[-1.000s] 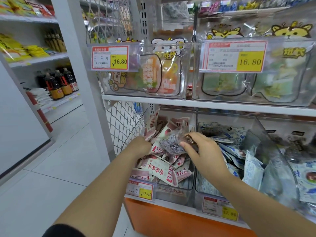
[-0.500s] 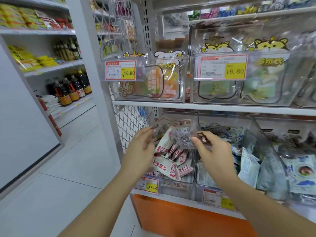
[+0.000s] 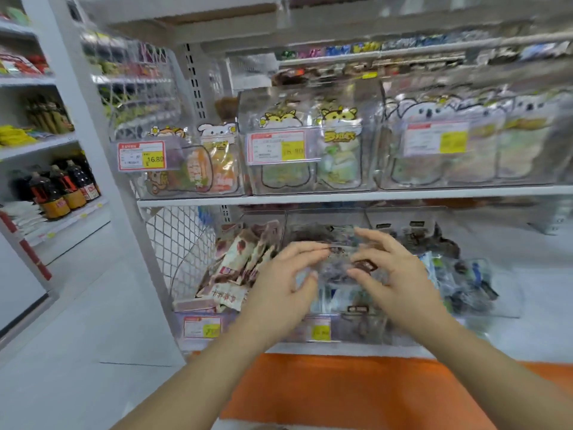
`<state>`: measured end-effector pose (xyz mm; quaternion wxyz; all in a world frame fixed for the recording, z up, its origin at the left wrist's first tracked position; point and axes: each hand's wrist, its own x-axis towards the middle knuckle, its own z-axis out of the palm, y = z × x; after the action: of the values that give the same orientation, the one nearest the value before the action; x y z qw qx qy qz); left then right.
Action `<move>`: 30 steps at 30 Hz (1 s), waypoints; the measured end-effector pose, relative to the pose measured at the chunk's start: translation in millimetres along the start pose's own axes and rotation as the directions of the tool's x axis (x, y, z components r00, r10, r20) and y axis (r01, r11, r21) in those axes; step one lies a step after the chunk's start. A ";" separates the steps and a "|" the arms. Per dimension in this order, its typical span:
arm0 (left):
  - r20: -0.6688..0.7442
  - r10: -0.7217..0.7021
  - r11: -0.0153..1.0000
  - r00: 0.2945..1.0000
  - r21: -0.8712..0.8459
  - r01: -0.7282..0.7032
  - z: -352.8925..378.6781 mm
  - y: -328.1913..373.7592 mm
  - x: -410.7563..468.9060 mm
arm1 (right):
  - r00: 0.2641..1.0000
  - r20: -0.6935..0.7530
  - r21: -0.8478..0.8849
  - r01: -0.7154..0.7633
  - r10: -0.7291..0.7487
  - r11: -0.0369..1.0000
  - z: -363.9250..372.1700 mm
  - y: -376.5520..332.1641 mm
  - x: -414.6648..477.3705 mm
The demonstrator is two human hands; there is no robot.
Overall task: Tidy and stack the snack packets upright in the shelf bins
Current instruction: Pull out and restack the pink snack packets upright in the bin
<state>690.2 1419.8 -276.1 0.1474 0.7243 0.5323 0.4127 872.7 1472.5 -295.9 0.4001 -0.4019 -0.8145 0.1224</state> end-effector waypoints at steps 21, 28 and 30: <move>0.208 0.048 0.981 0.977 0.177 -0.085 154.4 6.5 112.0 | 0.969 -0.246 -0.409 -0.128 0.026 0.904 -50.4 166.7 24.5; 0.493 0.021 0.853 0.870 0.445 -0.272 162.4 -1.9 123.5 | 0.951 0.061 -0.616 -0.202 0.302 0.762 -52.7 183.3 38.3; 0.548 -0.002 0.815 0.836 0.486 -0.316 162.3 -0.9 124.7 | 0.935 0.076 -0.626 -0.225 0.346 0.746 -58.0 178.6 34.8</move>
<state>823.7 1568.1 -321.7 0.0328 0.8624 0.5038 0.0364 1003.2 1607.1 -332.0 0.1473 -0.6159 -0.7724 -0.0485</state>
